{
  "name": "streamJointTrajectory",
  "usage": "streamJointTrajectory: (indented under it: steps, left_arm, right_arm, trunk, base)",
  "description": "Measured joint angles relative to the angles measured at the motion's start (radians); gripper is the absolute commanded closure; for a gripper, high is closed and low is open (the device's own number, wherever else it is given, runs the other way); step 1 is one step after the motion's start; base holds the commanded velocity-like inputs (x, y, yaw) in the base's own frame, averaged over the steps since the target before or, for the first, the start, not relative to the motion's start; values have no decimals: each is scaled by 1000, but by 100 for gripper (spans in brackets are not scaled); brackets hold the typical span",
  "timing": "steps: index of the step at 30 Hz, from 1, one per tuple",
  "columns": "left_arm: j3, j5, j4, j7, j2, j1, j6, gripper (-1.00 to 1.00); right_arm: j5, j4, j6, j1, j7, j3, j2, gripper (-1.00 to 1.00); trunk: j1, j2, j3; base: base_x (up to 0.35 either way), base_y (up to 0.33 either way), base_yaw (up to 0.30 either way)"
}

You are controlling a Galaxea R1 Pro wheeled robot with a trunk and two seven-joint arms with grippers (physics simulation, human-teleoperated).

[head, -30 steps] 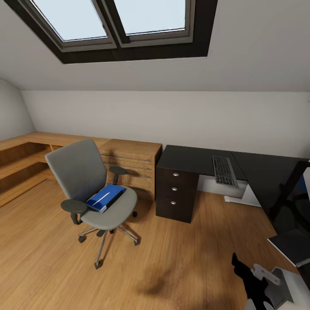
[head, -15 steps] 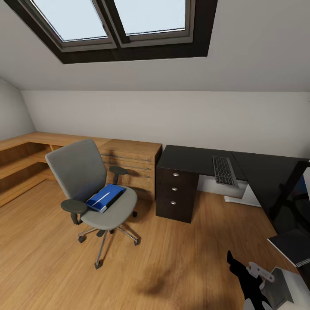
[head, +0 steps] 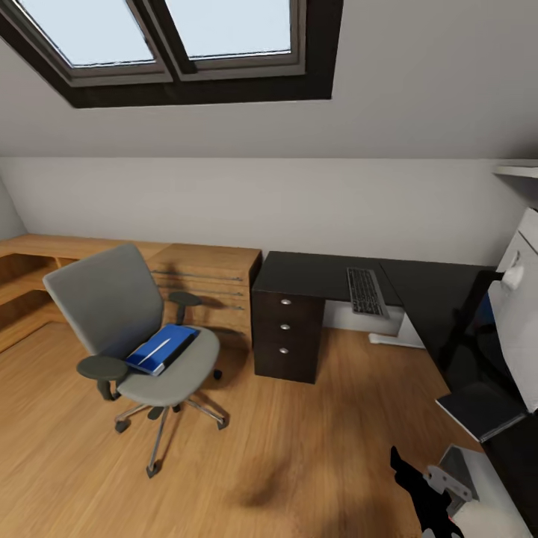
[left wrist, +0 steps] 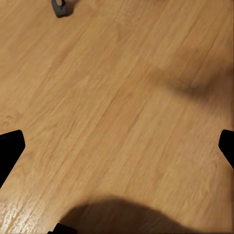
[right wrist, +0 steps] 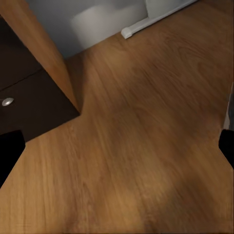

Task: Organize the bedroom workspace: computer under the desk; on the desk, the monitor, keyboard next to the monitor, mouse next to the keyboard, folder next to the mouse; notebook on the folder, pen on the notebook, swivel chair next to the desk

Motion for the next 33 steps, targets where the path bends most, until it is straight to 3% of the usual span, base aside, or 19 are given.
streamJointTrajectory:
  steps: [18, 33]
  left_arm:
    - [0, 0, 0, -2, 0, 1, 0, -100]
    - [0, 1, 0, 1, 0, 0, 0, -100]
  right_arm:
    - [0, 1, 1, 0, 0, -1, 0, -100]
    - [4, 5, 0, 0, 0, 0, 0, -100]
  trunk:
    - [0, 0, 0]
    - [0, 0, 0]
  base:
    - [0, 0, -67]
    - [181, 19, -93]
